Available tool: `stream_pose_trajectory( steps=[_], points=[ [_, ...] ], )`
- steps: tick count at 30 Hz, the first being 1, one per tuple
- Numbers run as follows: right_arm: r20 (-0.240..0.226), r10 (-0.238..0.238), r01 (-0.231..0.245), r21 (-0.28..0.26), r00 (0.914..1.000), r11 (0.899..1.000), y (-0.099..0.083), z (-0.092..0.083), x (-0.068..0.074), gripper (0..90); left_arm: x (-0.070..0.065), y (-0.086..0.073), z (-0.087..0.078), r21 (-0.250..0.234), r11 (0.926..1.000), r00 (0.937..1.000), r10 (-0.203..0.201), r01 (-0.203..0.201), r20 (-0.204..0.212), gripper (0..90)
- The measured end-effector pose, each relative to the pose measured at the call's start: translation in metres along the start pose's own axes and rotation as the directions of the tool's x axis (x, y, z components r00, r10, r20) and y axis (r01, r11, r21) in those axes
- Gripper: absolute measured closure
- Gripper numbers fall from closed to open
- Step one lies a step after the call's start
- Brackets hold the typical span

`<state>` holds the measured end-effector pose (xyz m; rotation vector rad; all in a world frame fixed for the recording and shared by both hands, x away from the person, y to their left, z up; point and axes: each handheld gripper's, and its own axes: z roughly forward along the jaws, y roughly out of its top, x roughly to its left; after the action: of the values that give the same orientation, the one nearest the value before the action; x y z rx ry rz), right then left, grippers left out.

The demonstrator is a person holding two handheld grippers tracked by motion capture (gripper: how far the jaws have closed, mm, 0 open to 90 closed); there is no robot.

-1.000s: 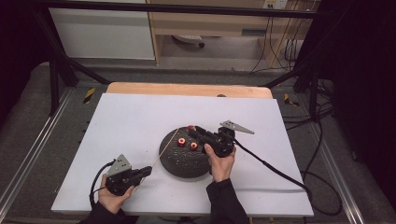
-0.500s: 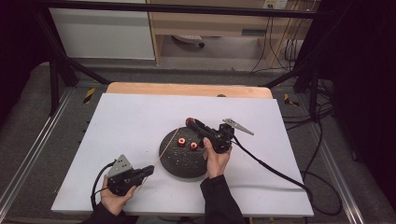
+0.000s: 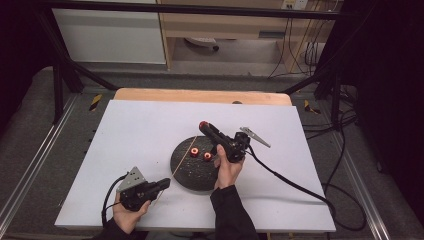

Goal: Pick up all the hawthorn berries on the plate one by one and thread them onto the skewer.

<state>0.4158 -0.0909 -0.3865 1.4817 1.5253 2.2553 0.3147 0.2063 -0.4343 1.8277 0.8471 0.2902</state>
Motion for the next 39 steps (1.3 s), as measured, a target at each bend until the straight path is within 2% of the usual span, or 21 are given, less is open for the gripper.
stream_pose_trajectory(
  steps=[9,21,39],
  points=[
    [-0.005,0.022,-0.022,-0.037,0.9997,0.999,-0.006,0.002,-0.002,61.2,-0.003,0.000,0.005,-0.012,0.9998,0.9998,-0.016,0.016,0.009,88.2],
    [-0.007,0.034,-0.034,-0.041,0.9994,0.999,-0.011,0.003,-0.002,61.2,-0.008,0.000,0.010,-0.023,0.9993,0.9995,-0.028,0.028,0.012,88.2],
    [-0.010,0.026,-0.026,-0.044,0.9996,0.999,-0.010,0.002,-0.002,61.3,-0.010,-0.001,0.009,-0.033,0.9986,0.9991,-0.041,0.041,0.011,88.2]
  ],
)
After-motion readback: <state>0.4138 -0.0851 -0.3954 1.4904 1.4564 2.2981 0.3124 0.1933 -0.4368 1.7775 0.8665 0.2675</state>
